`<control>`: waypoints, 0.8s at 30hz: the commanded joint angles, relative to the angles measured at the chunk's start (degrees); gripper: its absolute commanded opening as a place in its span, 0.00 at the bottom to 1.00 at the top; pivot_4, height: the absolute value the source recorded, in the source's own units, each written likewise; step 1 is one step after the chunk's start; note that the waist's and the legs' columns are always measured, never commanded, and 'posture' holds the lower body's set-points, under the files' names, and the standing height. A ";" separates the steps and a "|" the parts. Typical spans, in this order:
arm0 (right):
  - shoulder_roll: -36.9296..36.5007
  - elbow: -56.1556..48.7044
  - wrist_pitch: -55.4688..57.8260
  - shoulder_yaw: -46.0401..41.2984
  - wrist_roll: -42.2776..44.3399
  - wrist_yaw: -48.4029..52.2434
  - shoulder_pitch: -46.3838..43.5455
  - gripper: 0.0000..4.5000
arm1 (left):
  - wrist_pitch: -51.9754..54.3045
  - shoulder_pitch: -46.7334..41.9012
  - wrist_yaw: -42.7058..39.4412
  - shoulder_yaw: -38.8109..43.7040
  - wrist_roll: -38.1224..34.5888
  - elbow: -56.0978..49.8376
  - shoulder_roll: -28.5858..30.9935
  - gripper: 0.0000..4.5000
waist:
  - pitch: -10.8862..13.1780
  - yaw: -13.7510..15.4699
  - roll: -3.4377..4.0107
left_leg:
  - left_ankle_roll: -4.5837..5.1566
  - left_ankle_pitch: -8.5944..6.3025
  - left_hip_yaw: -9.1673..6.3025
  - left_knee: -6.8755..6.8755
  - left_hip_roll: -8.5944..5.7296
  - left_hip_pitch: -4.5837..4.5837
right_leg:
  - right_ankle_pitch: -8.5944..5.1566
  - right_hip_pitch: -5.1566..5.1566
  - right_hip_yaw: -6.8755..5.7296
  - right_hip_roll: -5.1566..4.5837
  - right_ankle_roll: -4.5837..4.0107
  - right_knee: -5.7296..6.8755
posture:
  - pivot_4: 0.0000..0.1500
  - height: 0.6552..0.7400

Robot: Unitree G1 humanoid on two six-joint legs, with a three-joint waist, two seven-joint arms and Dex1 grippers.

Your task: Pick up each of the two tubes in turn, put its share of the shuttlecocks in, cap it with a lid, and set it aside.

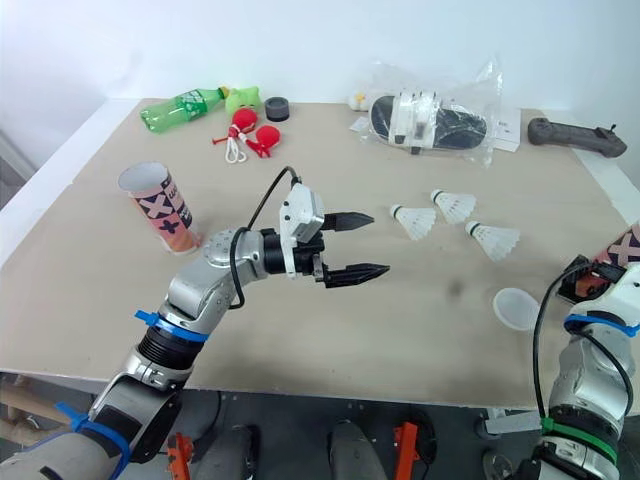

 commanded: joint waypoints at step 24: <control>7.38 -28.91 10.63 -1.06 3.23 -3.13 14.22 0.99 | -1.50 0.51 0.11 1.63 -0.45 -0.93 0.51 1.00 | -0.08 0.20 0.13 | 0.07 0.07 -0.01 0.05 -0.01 -0.01 | 0.09 0.02 0.01 0.00 0.07 0.00 | 1.00 1.00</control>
